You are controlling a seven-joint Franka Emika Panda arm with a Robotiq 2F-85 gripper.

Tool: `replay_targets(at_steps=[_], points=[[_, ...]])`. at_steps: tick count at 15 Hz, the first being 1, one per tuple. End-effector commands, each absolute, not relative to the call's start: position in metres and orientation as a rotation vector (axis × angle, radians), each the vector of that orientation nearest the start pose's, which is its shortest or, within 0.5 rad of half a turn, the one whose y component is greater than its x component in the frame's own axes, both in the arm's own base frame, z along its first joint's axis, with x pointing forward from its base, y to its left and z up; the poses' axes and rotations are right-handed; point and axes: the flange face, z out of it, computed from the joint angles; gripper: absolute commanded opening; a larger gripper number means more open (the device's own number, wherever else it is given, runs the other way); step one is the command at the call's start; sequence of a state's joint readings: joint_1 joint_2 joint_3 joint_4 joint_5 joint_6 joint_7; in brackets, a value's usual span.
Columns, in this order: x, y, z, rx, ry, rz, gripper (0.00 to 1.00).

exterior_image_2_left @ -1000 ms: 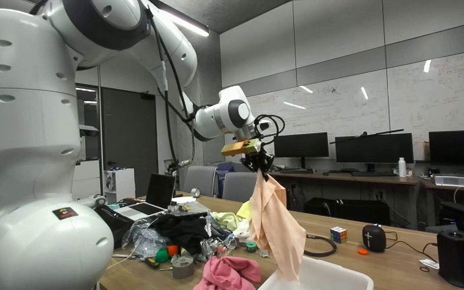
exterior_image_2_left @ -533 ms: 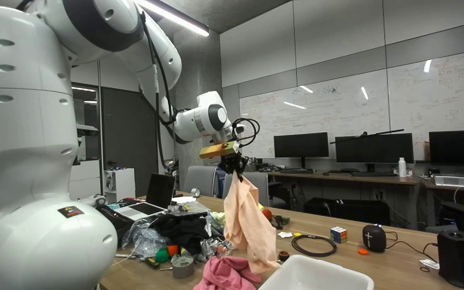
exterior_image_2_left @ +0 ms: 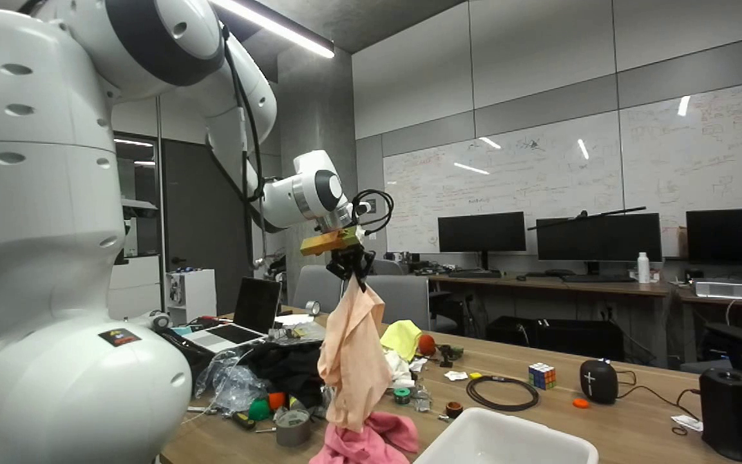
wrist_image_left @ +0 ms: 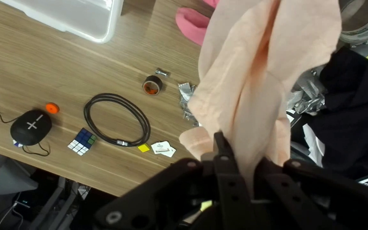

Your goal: Remove the shirts from the white bin and put them on the table

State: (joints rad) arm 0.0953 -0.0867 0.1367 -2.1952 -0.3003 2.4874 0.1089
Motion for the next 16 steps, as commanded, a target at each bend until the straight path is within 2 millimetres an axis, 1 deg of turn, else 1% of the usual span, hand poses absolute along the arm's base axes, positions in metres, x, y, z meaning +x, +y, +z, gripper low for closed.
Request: replay_targets(at_steps=[1, 3, 4, 6, 7, 9, 10, 13, 16], points=[[0.528, 0.126, 0.468, -3.201, -0.613, -0.663, 0.35], [0.529, 0.121, 0.467, -3.193, -0.630, -0.642, 0.51], [0.530, 0.117, 0.467, -3.189, -0.623, -0.632, 0.60], [0.529, 0.106, 0.466, -3.176, -0.611, -0.592, 0.73], [0.529, 0.099, 0.463, -3.170, -0.599, -0.556, 0.82], [0.527, 0.080, 0.458, -3.161, -0.511, -0.452, 0.95], [0.524, 0.066, 0.453, -3.154, -0.451, -0.390, 1.00], [0.510, 0.026, 0.440, -3.110, -0.297, -0.221, 1.00], [0.490, -0.012, 0.424, -3.098, -0.175, -0.083, 1.00]])
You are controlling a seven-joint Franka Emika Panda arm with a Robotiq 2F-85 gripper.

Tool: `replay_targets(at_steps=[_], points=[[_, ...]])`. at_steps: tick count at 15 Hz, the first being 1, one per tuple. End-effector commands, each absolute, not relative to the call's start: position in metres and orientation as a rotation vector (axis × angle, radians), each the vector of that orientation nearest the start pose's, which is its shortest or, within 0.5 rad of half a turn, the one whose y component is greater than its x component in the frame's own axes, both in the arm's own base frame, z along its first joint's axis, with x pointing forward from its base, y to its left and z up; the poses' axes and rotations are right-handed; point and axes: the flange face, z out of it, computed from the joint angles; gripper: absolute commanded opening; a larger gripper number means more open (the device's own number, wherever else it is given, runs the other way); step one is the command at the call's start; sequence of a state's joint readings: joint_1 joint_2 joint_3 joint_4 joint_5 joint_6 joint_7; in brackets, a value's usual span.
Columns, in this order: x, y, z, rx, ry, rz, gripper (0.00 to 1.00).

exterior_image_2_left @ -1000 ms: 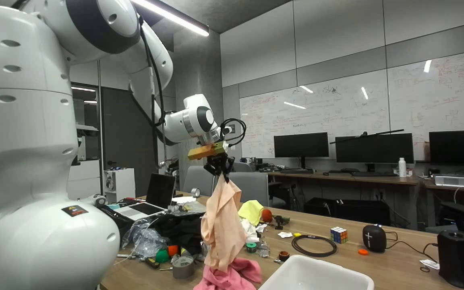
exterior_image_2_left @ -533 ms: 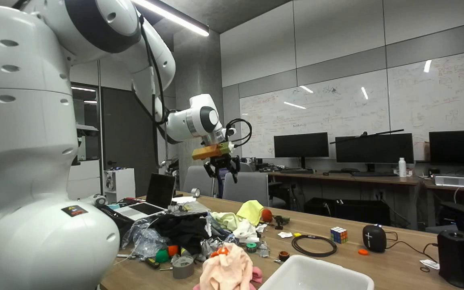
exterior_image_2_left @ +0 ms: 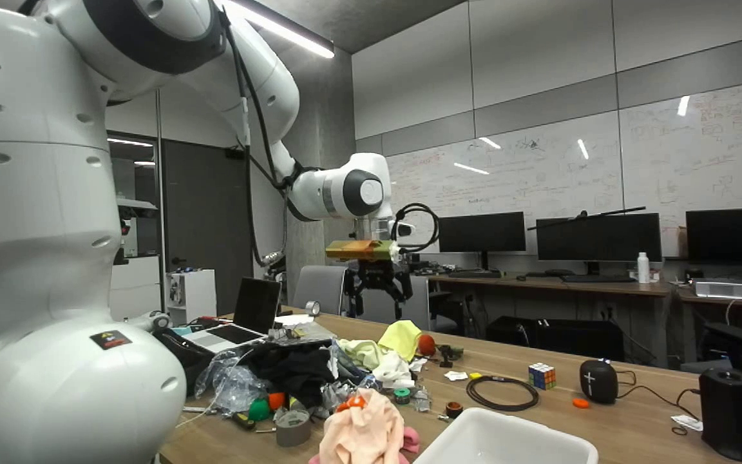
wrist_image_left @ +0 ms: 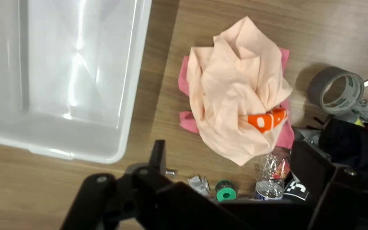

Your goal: Remove the shirts from the white bin and put them on the table

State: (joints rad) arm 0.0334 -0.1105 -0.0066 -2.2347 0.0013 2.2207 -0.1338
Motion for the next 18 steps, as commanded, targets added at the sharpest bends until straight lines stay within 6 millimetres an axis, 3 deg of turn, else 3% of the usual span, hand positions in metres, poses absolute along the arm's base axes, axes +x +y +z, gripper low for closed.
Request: replay_targets(at_steps=[1, 6, 12, 15, 16, 18], points=[[0.482, -0.021, 0.420, -3.086, -0.149, -0.057, 1.00], [0.443, -0.060, 0.406, -3.069, -0.032, -0.034, 1.00], [0.406, -0.087, 0.399, -3.011, 0.093, -0.042, 1.00], [0.396, -0.093, 0.399, -2.966, 0.130, -0.066, 1.00], [0.408, -0.091, 0.393, -3.000, 0.129, -0.002, 1.00], [0.403, -0.093, 0.394, -2.989, 0.137, -0.012, 1.00]])
